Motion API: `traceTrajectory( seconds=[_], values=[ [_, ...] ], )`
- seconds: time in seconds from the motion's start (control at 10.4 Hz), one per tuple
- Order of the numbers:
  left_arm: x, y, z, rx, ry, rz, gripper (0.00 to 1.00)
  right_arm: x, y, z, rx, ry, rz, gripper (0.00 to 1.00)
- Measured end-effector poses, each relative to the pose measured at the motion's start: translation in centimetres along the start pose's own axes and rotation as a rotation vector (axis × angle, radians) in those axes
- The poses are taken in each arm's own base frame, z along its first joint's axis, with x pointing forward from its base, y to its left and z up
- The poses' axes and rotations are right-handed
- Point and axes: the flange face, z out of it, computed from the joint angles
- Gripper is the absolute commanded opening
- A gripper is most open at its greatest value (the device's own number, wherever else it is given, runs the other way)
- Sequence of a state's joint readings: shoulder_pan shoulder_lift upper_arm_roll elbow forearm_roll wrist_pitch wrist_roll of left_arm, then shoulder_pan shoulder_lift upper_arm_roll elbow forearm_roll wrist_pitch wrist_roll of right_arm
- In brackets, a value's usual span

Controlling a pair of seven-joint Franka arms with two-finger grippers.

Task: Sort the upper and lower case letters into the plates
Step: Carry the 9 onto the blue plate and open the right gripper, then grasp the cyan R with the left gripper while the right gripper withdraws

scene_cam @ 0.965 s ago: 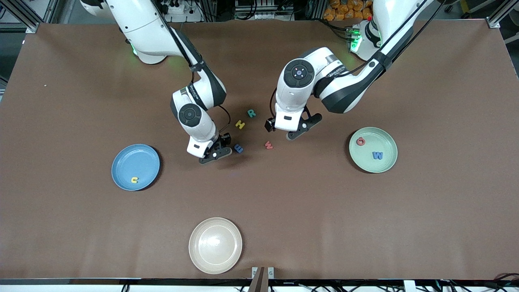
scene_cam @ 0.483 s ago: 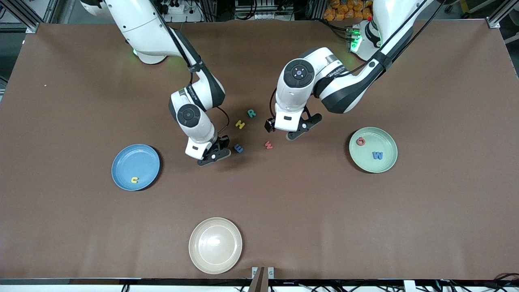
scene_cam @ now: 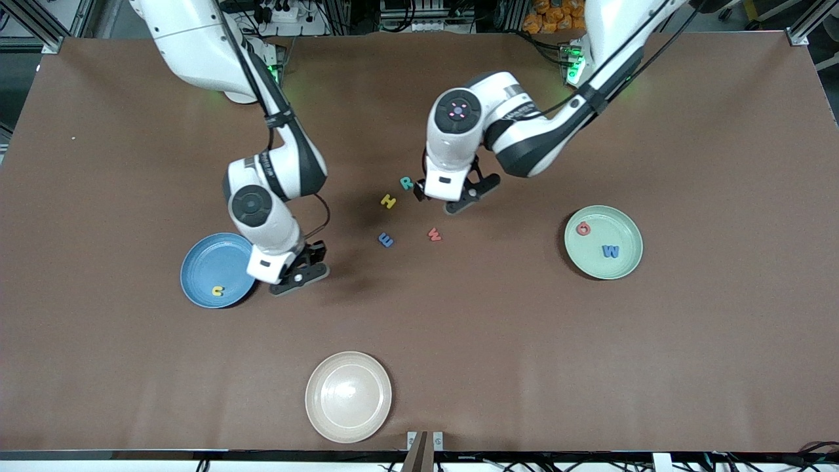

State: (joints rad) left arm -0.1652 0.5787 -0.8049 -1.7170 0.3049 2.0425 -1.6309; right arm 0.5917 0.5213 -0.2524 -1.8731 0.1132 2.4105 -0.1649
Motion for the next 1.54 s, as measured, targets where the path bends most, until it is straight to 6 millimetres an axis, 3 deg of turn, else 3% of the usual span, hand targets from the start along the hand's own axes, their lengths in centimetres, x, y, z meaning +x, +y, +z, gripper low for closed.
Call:
traceTrajectory(
  seconds=[0.19, 0.48, 0.58, 0.77, 1.06, 1.54],
  values=[
    [-4.8, 0.6, 2.5, 0.038, 0.004, -0.013, 1.0, -1.0, 6.4, 0.0, -0.015, -0.011, -0.054, 0.0],
    [-8.2, 1.4, 6.6, 0.029, 0.07, -0.081, 1.0, -3.9, 16.0, 0.6, -0.017, -0.028, -0.126, 0.0],
    [-8.7, 1.7, 8.1, 0.006, 0.079, -0.109, 1.0, -4.6, 17.6, 0.7, -0.015, -0.032, -0.133, 0.2],
    [-8.5, 2.2, 10.7, -0.031, 0.084, -0.173, 1.0, -4.8, 17.7, 1.0, -0.01, -0.04, -0.139, 1.0],
    [-8.2, 1.9, 13.1, -0.03, 0.092, -0.169, 1.0, -4.8, 17.4, 1.3, -0.007, -0.045, -0.144, 1.0],
    [-8.3, 1.4, 15.2, -0.042, 0.064, -0.188, 1.0, -4.4, 16.4, 1.3, -0.001, -0.042, -0.16, 1.0]
  ],
)
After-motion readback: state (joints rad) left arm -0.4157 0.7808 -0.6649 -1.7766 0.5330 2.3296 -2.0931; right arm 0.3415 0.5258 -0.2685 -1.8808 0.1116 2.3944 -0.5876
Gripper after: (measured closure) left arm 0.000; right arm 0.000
